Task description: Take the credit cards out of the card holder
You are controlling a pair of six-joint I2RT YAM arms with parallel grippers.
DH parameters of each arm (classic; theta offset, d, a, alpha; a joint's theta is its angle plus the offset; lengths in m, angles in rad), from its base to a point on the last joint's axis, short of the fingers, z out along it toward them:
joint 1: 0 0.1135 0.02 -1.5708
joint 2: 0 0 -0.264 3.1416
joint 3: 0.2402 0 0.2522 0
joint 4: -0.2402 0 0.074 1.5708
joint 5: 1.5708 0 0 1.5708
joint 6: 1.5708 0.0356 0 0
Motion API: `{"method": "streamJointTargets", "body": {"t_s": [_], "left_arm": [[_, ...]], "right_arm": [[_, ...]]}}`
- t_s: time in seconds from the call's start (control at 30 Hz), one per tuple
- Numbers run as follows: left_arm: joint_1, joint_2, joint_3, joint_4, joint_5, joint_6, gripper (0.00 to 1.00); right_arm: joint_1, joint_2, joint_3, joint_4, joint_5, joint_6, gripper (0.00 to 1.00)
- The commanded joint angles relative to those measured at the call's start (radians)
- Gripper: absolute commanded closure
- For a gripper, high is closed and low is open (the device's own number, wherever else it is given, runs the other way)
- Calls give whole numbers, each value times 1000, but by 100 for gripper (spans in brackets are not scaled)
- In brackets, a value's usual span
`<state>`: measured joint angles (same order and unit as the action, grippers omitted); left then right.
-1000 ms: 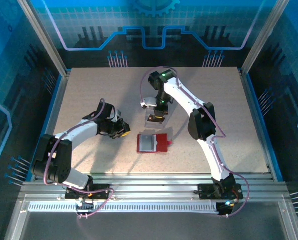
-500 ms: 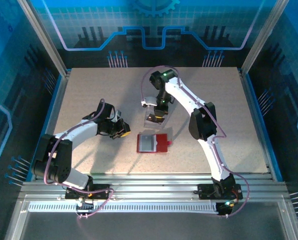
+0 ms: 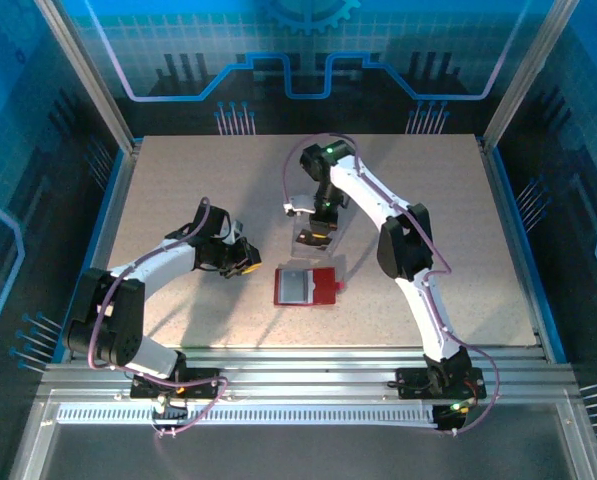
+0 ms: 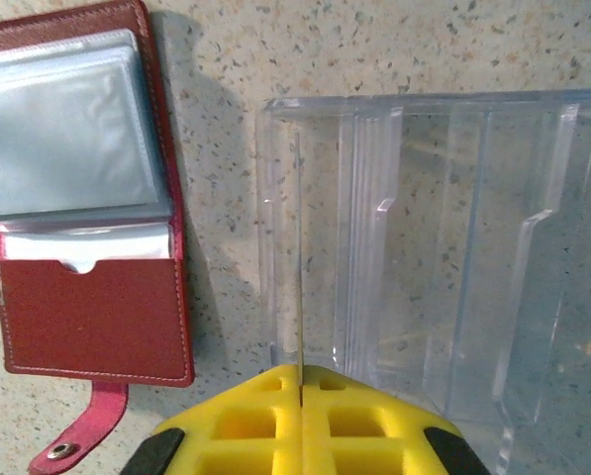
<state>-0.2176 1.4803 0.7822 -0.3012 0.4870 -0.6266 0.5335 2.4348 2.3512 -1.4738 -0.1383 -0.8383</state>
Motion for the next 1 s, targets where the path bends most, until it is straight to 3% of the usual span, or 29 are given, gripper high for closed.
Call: {"method": "streamJointTargets", "body": {"t_s": [0.0, 0.1, 0.3, 0.6, 0.77, 0.97], "left_arm": [[12, 2, 0, -5, 25, 18, 86], [12, 10, -3, 2, 29, 14, 86], [14, 19, -5, 7, 31, 15, 86], [14, 32, 3, 28, 49, 7, 86], [9, 18, 3, 45, 90, 1, 86], [-7, 44, -6, 88, 121, -8, 89]], "right_arm": [[-2, 29, 21, -31, 15, -4, 100], [8, 30, 19, -25, 15, -9, 99], [13, -4, 7, 35, 68, 3, 79], [23, -103, -75, 163, 154, 33, 77], [28, -241, -185, 244, 54, 136, 76], [41, -439, -459, 442, -31, 448, 77]]}}
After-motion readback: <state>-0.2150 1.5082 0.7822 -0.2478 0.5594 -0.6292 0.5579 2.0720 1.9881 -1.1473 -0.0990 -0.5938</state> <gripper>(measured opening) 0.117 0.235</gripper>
